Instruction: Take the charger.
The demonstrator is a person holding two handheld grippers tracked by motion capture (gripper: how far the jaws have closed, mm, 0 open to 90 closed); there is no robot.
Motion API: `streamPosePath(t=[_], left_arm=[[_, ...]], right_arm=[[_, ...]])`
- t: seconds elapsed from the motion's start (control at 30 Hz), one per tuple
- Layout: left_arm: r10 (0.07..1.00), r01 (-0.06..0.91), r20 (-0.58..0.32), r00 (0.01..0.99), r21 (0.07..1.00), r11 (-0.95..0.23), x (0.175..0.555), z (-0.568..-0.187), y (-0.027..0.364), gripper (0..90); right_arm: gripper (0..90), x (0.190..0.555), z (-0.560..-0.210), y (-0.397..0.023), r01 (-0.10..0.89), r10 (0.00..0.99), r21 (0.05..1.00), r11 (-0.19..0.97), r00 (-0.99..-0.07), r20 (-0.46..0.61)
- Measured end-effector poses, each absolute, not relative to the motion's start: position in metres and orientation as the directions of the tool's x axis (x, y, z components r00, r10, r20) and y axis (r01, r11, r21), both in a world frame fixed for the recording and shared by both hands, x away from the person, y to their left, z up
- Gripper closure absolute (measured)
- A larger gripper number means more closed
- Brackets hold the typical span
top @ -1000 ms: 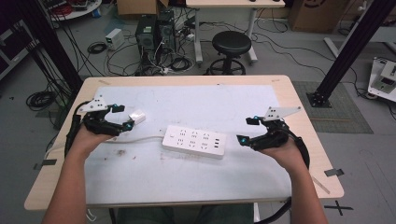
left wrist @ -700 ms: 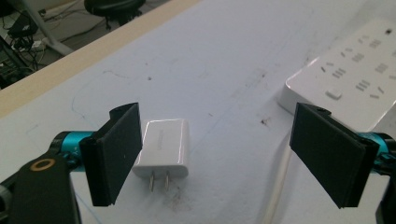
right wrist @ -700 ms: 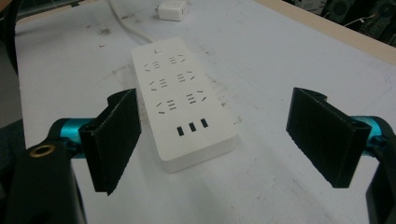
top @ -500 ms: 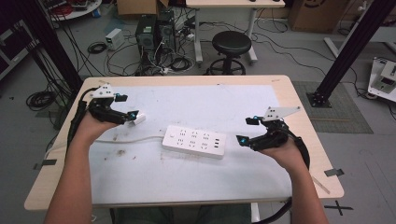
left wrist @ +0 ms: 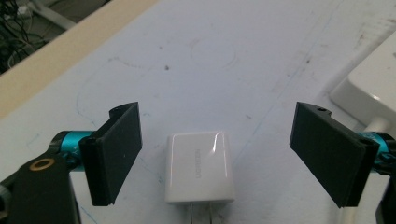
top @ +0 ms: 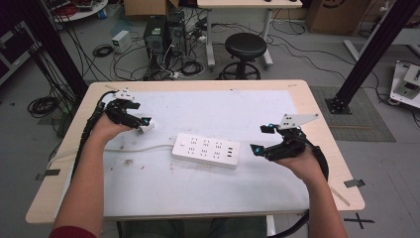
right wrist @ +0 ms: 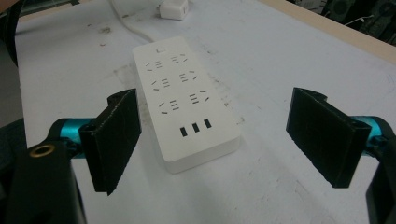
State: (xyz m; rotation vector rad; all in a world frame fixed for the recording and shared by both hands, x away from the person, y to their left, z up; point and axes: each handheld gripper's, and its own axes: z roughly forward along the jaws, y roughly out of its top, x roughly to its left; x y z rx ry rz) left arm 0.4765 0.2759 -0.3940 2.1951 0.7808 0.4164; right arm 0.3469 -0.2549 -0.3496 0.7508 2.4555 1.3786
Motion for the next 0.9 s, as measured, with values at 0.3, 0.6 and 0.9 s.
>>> streamPosePath(t=[0.3,0.6,0.9], left_arm=[[0.666,0.471,0.008,0.746,0.701,-0.536,0.484,-0.422,0.277,17.0],[0.678,0.492,0.001,0.735,0.688,-0.534,0.484,-0.432,0.283,22.3],[0.676,0.493,0.006,0.737,0.68,-0.543,0.485,-0.434,0.283,27.1]], right_arm=[[18.3,0.348,-0.35,-0.257,0.334,0.547,0.843,0.422,-0.835,0.058],[18.3,0.348,-0.35,-0.255,0.343,0.55,0.837,0.426,-0.833,0.061],[18.3,0.348,-0.35,-0.256,0.343,0.551,0.836,0.428,-0.832,0.059]])
